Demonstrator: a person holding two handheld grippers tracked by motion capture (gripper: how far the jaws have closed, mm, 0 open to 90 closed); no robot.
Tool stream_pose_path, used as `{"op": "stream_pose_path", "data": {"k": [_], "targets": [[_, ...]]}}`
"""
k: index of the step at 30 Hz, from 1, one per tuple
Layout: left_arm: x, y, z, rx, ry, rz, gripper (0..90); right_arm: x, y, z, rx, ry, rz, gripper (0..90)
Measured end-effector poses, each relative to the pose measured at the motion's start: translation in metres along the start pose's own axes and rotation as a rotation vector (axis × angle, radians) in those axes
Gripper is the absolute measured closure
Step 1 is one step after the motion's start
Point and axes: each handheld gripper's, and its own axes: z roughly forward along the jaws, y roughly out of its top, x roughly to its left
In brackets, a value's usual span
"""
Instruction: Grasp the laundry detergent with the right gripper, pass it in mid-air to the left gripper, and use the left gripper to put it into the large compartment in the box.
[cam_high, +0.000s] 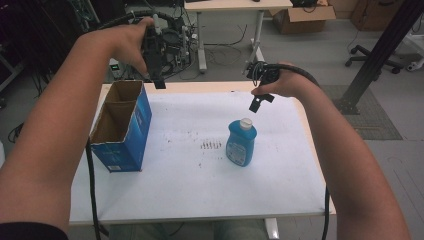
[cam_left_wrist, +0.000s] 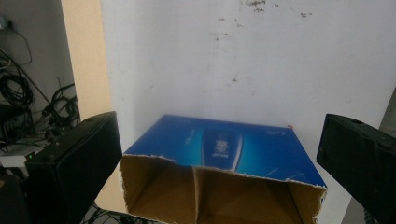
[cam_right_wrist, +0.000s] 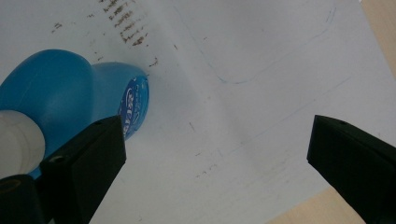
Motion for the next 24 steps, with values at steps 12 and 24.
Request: {"op": "stream_pose_path", "data": {"k": [12, 24], "targets": [[-0.018, -0.003, -0.002, -0.011, -0.023, 0.001, 0.4, -0.003, -0.008, -0.008, -0.019, -0.014, 0.004, 4.8], [-0.053, -0.011, 0.0, -0.016, -0.042, 0.023, 0.4, 0.009, -0.018, -0.015, -0.041, -0.026, -0.009, 4.6]]}}
